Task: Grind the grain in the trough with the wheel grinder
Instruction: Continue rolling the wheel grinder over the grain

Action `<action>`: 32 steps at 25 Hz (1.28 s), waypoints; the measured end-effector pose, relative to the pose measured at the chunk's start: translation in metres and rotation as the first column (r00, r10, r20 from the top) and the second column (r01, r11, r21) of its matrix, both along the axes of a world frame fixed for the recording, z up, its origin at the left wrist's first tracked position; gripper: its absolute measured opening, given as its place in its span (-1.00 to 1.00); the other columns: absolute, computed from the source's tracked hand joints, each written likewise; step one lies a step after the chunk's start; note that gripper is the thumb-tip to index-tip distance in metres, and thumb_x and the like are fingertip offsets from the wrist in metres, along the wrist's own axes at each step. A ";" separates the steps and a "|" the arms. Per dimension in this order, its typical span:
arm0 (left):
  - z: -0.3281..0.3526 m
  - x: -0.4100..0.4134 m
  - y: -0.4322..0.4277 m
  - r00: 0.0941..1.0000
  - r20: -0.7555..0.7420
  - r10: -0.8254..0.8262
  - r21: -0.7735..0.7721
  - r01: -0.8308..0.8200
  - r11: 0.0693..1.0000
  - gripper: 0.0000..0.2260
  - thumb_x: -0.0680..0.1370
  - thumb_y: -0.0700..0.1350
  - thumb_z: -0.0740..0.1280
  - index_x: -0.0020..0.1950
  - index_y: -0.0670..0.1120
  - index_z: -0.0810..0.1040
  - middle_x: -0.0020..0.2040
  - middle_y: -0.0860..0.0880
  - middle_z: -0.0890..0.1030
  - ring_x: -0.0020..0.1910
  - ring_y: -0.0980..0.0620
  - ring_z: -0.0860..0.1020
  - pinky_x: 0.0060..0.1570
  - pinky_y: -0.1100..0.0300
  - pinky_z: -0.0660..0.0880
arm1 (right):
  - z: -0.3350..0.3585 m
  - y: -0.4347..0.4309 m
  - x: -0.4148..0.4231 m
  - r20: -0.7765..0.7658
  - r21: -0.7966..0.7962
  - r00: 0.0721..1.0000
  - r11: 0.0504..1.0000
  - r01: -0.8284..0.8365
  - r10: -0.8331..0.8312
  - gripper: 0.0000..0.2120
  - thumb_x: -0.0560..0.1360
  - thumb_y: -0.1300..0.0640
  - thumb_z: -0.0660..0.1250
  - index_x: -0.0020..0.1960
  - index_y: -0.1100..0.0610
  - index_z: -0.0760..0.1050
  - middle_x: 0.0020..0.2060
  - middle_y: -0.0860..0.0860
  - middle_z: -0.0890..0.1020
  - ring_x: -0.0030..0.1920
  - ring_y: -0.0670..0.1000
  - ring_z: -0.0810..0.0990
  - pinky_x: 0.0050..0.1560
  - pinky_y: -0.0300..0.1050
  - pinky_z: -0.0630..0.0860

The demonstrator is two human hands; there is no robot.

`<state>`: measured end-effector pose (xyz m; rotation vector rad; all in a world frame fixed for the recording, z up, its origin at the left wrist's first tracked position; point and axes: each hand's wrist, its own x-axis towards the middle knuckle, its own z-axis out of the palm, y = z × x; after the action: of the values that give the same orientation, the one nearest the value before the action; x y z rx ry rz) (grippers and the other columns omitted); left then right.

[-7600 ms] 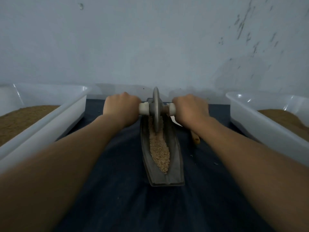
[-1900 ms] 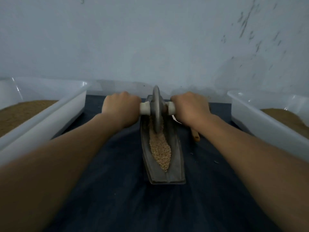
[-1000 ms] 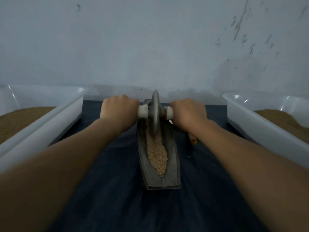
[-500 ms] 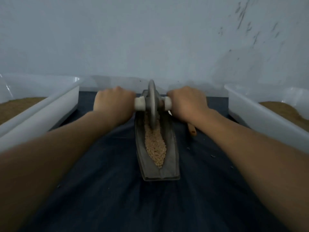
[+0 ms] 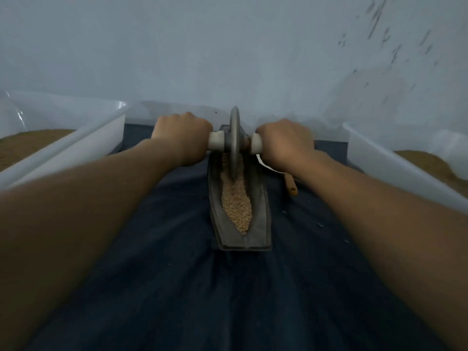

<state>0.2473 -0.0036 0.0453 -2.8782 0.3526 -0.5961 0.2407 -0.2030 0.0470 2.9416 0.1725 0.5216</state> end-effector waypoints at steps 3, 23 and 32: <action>-0.014 -0.026 0.020 0.988 0.102 -0.116 0.045 0.112 0.993 -0.90 0.46 -0.04 0.33 -0.03 0.09 0.54 -0.28 0.02 0.44 -0.36 -0.05 0.43 -0.38 0.12 0.32 | -0.006 -0.015 -0.027 0.031 -0.081 0.992 0.990 -0.119 0.122 -0.87 0.43 0.02 0.42 -0.07 -0.13 0.51 -0.21 -0.04 0.58 -0.22 0.08 0.58 -0.35 -0.14 0.36; 0.002 0.002 0.002 0.997 0.019 -0.074 0.043 0.073 0.996 -0.84 0.51 -0.06 0.30 0.07 0.08 0.56 -0.14 -0.05 0.51 -0.13 -0.17 0.56 -0.20 0.01 0.47 | -0.015 -0.003 -0.008 0.108 0.003 0.994 0.999 -0.034 0.033 -0.88 0.50 0.05 0.38 0.02 -0.08 0.51 -0.11 0.04 0.60 -0.06 0.19 0.61 -0.23 -0.06 0.34; -0.019 -0.022 0.017 0.967 0.189 -0.169 0.115 0.149 0.982 -0.89 0.37 -0.05 0.39 -0.19 0.11 0.47 -0.40 0.07 0.23 -0.51 0.00 0.31 -0.46 0.22 0.22 | -0.032 -0.018 -0.027 0.272 -0.077 0.955 0.992 -0.100 0.118 -0.73 0.33 -0.01 0.42 -0.24 -0.15 0.29 -0.46 -0.14 0.26 -0.47 0.00 0.36 -0.44 -0.23 0.13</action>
<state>0.2258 0.0131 0.0262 -2.6824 0.5692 -0.8588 0.2134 -0.2208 0.0153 2.7712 0.3124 0.9163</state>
